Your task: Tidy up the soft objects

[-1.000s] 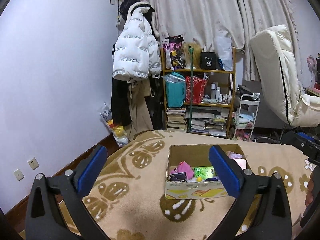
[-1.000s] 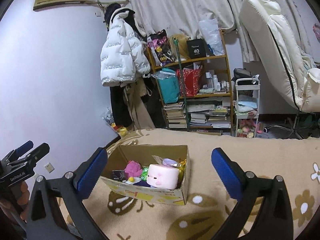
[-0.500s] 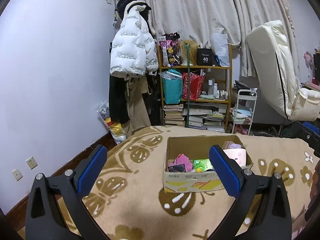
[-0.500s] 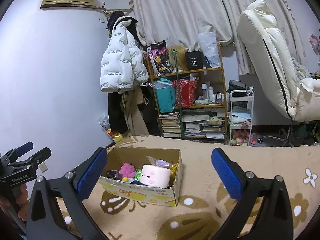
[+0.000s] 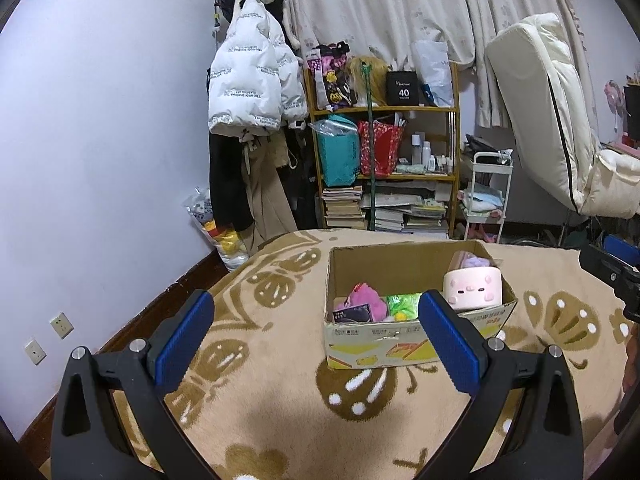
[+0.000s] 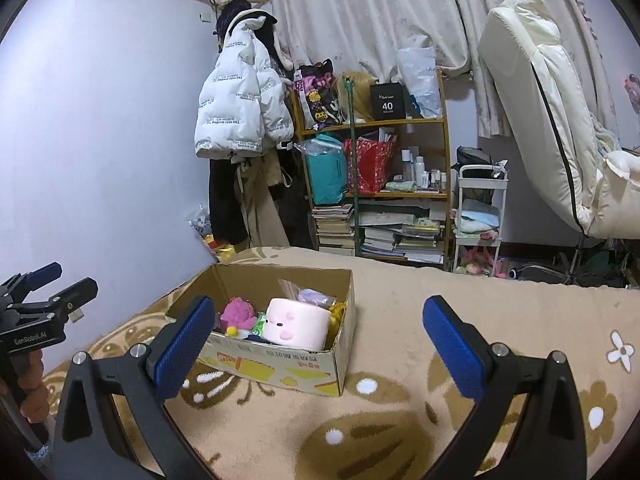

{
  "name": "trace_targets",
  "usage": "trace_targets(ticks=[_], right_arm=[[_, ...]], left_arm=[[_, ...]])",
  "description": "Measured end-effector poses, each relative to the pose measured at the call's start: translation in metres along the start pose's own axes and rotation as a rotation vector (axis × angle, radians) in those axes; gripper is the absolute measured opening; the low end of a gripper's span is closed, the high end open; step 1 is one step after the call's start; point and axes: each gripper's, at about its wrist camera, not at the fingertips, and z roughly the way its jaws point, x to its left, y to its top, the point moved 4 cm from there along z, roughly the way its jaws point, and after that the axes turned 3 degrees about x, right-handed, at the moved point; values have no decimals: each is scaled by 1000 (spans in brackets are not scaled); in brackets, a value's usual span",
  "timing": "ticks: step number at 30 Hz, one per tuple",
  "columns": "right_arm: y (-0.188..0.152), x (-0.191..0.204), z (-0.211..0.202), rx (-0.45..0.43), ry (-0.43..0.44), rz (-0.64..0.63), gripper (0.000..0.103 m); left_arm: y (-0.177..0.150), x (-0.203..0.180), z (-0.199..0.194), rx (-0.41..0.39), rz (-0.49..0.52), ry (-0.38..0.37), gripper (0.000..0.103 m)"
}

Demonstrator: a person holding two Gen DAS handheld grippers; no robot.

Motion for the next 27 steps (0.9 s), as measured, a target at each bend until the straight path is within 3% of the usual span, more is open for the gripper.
trace_targets(ticks=[27], right_arm=[[-7,-3,8,16,-5,-3,103]], left_arm=[[-9,-7,9,25,29,-1,101]])
